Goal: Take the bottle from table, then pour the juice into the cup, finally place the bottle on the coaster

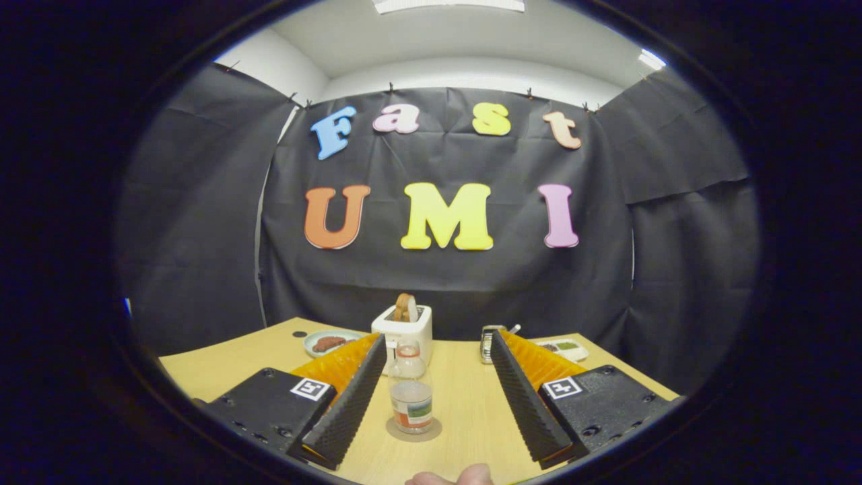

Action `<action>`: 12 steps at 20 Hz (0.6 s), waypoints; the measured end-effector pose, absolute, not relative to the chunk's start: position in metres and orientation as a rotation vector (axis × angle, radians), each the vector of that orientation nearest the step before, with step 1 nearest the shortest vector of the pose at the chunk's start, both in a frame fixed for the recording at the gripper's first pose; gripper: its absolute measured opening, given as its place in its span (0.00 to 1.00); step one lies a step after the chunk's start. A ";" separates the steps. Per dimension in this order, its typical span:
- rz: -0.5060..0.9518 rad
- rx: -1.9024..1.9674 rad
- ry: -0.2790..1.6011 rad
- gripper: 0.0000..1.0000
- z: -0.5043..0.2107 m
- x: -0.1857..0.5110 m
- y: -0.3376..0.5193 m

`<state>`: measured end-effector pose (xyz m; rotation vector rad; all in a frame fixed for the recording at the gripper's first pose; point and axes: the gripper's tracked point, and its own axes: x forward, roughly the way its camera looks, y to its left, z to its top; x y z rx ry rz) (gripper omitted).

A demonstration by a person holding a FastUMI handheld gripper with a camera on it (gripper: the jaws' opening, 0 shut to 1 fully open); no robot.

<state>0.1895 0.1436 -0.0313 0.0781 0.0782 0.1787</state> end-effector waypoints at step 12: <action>0.114 0.064 0.066 0.99 0.043 0.075 0.092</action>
